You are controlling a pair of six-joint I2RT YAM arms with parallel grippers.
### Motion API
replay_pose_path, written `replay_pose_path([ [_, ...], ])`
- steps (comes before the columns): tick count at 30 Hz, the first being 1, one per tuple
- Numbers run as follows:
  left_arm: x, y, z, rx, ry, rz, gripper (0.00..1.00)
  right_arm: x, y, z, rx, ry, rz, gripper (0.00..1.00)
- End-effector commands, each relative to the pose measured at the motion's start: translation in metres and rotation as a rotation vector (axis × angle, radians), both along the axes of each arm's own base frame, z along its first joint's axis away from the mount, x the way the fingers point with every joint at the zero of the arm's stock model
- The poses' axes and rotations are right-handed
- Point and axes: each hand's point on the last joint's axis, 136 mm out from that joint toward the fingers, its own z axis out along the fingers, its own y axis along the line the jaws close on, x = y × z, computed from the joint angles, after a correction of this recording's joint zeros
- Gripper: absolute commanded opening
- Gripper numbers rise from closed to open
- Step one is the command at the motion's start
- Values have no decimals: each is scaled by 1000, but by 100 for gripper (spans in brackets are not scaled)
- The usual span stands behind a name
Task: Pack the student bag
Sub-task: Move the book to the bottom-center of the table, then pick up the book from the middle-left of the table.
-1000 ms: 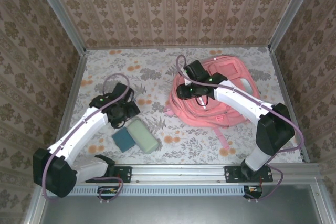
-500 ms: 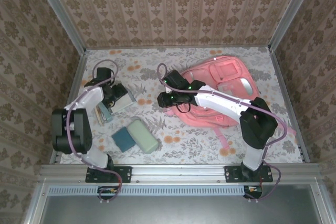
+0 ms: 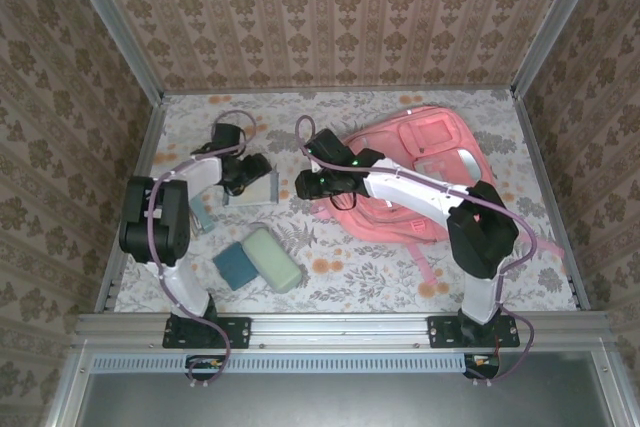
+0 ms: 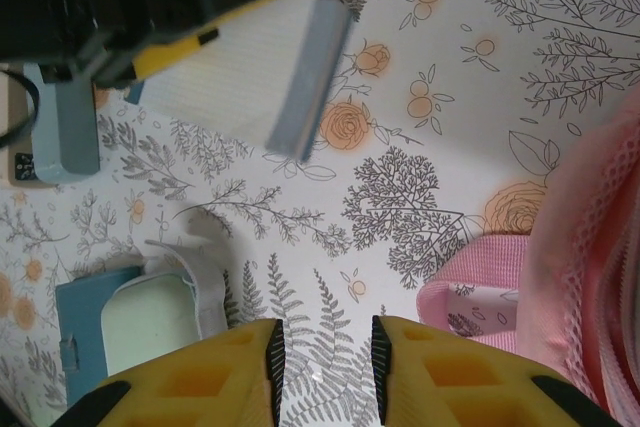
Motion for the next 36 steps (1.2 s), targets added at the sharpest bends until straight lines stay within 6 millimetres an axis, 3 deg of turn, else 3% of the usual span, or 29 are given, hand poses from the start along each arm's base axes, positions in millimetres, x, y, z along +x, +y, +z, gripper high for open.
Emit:
replay_pose_path([
  [1,-23,-28,-5,-75,54,7,73,12,1,-4,8,12,-43,32],
  [6,-23,-37,21,-91,8,4,76,18,9,-17,35,57,-59,34],
  [9,-19,-27,39,-42,-34,-30,78,21,15,-25,50,89,-79,35],
  [12,-15,-9,44,-10,-49,-60,80,24,17,-37,62,132,-129,39],
  [14,-14,1,39,-21,-45,-82,80,24,13,-47,60,166,-187,43],
  [21,-11,37,10,40,3,-115,76,29,26,-77,119,248,-254,43],
  [28,-27,31,-17,1,73,-135,73,36,37,-95,118,282,-261,40],
  [36,-52,24,-18,-25,100,-146,70,37,44,-111,108,318,-246,39],
])
